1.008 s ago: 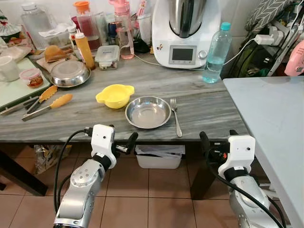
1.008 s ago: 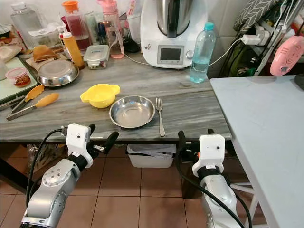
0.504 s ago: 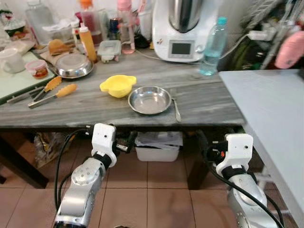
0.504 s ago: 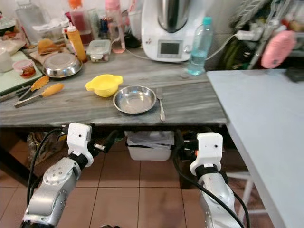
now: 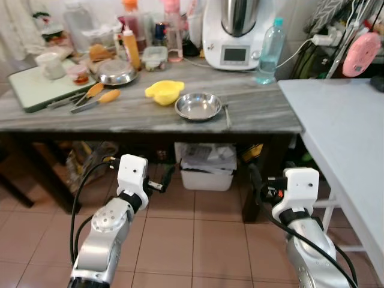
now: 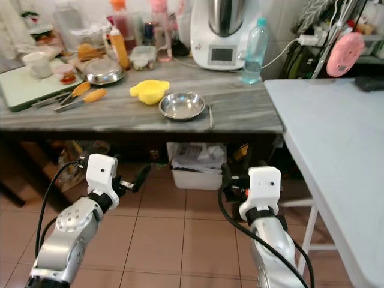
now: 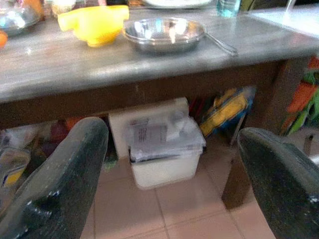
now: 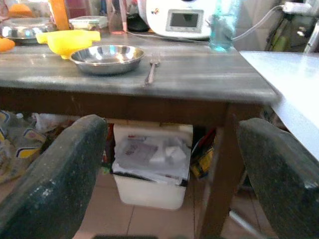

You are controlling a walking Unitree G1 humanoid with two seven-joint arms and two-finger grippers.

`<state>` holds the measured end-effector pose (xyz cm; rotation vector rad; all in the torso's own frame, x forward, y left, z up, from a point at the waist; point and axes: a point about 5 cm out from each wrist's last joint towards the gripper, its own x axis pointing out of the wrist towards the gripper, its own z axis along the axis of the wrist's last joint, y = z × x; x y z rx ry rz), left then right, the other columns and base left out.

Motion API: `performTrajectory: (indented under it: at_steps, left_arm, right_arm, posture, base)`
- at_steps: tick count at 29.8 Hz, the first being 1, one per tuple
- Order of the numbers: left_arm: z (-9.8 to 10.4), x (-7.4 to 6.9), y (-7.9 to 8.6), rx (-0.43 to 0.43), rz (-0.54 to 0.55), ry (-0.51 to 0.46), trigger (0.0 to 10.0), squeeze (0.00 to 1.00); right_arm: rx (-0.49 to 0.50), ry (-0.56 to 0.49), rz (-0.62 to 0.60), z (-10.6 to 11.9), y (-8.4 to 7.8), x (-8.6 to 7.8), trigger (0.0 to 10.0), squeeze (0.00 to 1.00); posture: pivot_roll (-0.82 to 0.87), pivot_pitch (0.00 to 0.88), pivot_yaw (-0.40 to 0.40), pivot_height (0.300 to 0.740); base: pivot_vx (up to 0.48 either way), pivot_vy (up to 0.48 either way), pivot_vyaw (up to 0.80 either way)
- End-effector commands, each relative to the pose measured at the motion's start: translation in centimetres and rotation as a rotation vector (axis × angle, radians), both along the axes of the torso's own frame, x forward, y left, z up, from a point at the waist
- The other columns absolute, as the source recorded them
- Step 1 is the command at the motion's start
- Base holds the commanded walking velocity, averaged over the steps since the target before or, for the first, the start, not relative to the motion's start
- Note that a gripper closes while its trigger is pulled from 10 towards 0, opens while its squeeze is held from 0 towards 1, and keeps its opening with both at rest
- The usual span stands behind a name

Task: Setting the table

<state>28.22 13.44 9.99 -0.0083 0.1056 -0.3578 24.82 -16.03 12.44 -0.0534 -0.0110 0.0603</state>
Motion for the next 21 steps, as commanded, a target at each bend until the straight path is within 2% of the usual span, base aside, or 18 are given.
performTrajectory:
  at_steps: [1,5,11,12,15,21]
  left_arm:
    - [0.14,0.02,-0.23,0.007,-0.016,-0.008,10.0,0.0]
    - [0.29,0.08,-0.37,0.006,-0.02,-0.021,10.0,0.0]
    - [0.6,0.16,-0.52,-0.035,-0.035,-0.046,10.0,0.0]
    - [0.67,0.22,-0.56,-0.017,-0.043,-0.05,10.0,0.0]
    - [0.78,0.26,-0.79,-0.032,-0.065,-0.049,10.0,0.0]
    - [0.86,0.4,-0.85,-0.034,-0.08,-0.048,10.0,0.0]
  right_arm:
    - [0.0,0.001,-0.001,0.07,-0.12,0.03,10.0,0.0]
    - [0.0,-0.002,-0.001,0.15,-0.09,0.18,10.0,0.0]
    - [-0.001,-0.003,-0.002,0.12,-0.03,0.29,10.0,0.0]
    - [0.0,-0.003,-0.004,0.11,-0.03,0.33,10.0,0.0]
    - [0.002,-0.005,-0.006,0.14,0.0,0.35,10.0,0.0]
    - [0.003,-0.007,-0.012,0.08,0.07,0.49,10.0,0.0]
  posture:
    - [-0.11,0.011,0.054,0.74]
    - [-0.1,0.011,0.054,0.74]
    - [-0.1,0.011,0.059,0.74]
    - [-0.1,0.012,0.061,0.74]
    - [-0.1,0.013,0.063,0.74]
    - [-0.11,0.018,0.071,0.74]
  base:
    - [-0.326,0.0,0.0]
    - [-0.325,0.0,0.0]
    - [0.0,0.0,0.0]
    - [0.0,0.0,0.0]
    - [0.0,0.0,0.0]
    - [0.0,-0.404,0.0]
